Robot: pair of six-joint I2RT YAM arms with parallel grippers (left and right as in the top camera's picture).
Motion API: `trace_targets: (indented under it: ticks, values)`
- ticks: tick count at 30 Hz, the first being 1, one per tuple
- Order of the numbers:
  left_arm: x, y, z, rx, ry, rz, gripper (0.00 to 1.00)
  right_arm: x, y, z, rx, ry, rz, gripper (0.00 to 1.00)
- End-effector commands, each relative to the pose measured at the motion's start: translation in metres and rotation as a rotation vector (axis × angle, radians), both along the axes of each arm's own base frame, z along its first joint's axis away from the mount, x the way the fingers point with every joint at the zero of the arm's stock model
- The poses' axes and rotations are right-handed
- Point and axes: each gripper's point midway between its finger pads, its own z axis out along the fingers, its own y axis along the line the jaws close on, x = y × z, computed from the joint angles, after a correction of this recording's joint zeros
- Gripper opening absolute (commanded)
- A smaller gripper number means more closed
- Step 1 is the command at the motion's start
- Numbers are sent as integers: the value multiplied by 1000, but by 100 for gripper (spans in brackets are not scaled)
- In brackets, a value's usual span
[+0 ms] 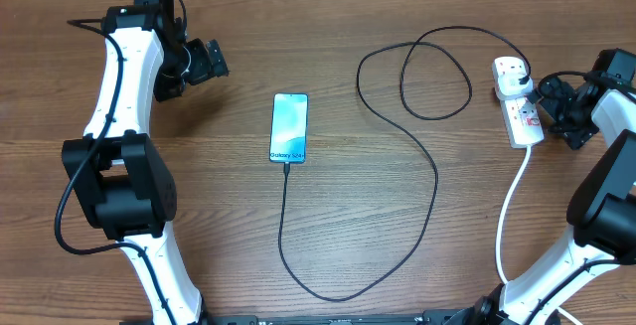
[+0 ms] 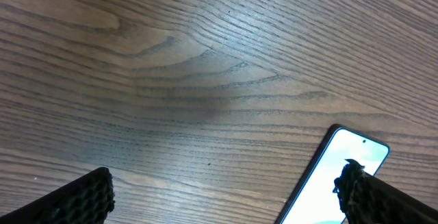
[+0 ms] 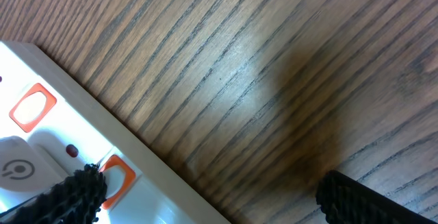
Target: Plug charger to phone and switch on socket
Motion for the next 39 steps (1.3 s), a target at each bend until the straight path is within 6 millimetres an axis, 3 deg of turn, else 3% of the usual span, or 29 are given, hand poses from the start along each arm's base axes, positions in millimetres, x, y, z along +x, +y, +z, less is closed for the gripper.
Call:
trace_targets:
  ticks: [1, 14, 25, 34, 39]
  values:
    - [2, -2, 6, -6, -16, -3, 100, -9, 7, -13, 25, 44, 14, 100]
    - [2, -2, 6, -6, -17, -3, 100, -9, 28, -16, 33, 78, 70, 100]
    - [2, -2, 6, -6, -16, -4, 100, -11, 29, -16, 33, 87, 78, 100]
    - [2, -2, 6, -6, -16, -3, 100, 2, 6, 15, 5, 0, 58, 100]
    - [2, -2, 6, -6, -16, -3, 100, 4, -1, 19, 3, -29, 46, 100]
